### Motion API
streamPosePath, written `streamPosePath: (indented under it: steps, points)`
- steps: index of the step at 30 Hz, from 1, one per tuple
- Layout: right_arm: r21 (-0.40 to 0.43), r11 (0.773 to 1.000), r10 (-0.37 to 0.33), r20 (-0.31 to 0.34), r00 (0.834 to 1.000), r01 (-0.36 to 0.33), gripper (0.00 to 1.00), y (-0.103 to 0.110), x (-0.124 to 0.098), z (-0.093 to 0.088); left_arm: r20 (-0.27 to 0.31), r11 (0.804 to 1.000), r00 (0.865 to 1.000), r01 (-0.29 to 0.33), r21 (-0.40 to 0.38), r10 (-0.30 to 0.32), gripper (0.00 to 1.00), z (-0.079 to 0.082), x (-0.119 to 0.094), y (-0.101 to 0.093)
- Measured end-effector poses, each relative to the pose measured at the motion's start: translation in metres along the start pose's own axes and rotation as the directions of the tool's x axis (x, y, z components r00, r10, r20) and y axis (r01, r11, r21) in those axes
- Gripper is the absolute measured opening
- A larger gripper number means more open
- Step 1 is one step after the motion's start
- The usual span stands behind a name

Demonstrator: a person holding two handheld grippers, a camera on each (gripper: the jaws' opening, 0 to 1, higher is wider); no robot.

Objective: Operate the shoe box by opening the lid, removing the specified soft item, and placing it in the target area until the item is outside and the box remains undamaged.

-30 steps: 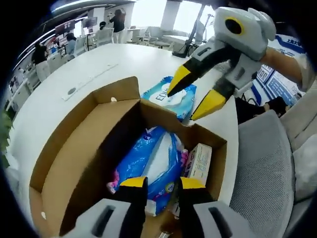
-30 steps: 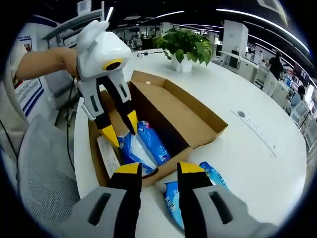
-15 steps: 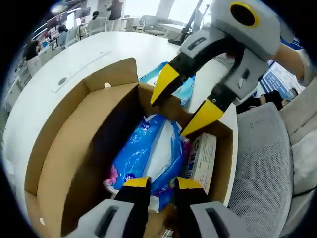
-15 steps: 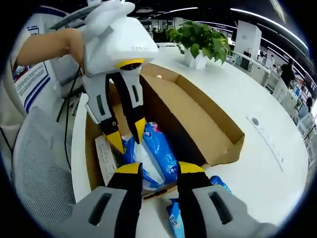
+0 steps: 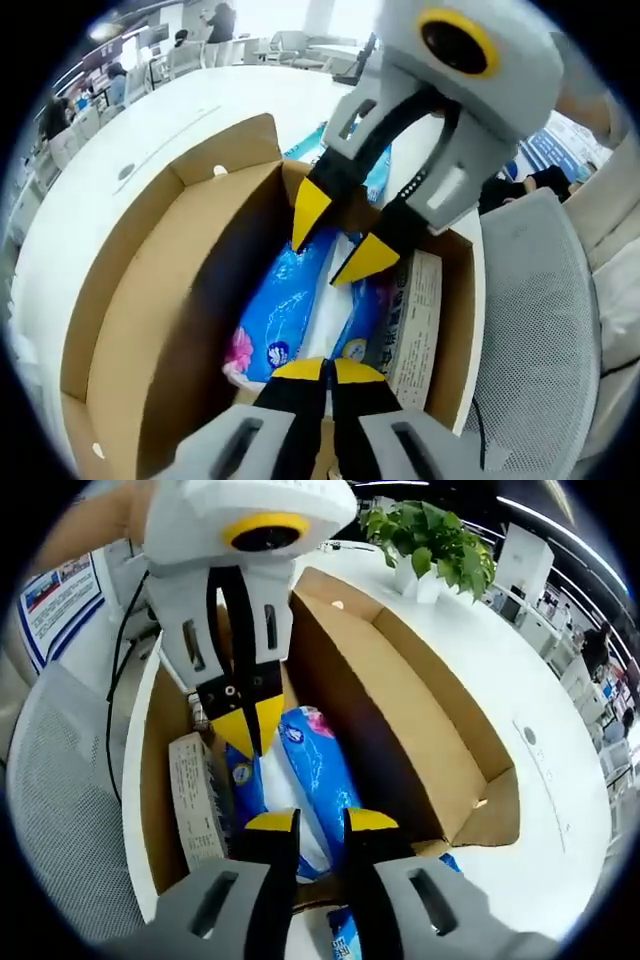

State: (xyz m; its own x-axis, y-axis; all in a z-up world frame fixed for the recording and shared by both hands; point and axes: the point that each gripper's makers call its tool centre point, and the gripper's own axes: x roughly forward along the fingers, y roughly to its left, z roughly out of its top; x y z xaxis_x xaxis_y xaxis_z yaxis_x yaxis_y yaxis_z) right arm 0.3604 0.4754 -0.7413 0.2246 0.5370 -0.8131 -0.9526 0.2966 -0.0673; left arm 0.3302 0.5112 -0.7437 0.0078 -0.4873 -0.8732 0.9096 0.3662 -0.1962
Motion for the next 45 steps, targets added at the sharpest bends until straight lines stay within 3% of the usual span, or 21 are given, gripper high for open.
streamPosePath:
  steps: [3, 25, 45]
  points:
    - [-0.008, 1.0, -0.012, -0.014, 1.0, 0.012, 0.0, -0.001, 0.001, -0.003, 0.004, 1.0, 1.0, -0.004, -0.012, 0.004, 0.0, -0.002, -0.002, 0.0]
    - [0.022, 0.999, -0.025, 0.068, 0.997, 0.024, 0.0, 0.001, -0.022, 0.02, 0.043, 0.994, 0.995, -0.083, -0.072, 0.086, 0.0, 0.002, -0.032, 0.001]
    - [-0.038, 0.998, -0.043, 0.156, 0.987, 0.049, 0.0, 0.0, -0.077, 0.047, 0.114, 0.987, 0.981, -0.154, -0.036, 0.158, 0.0, 0.04, -0.088, -0.015]
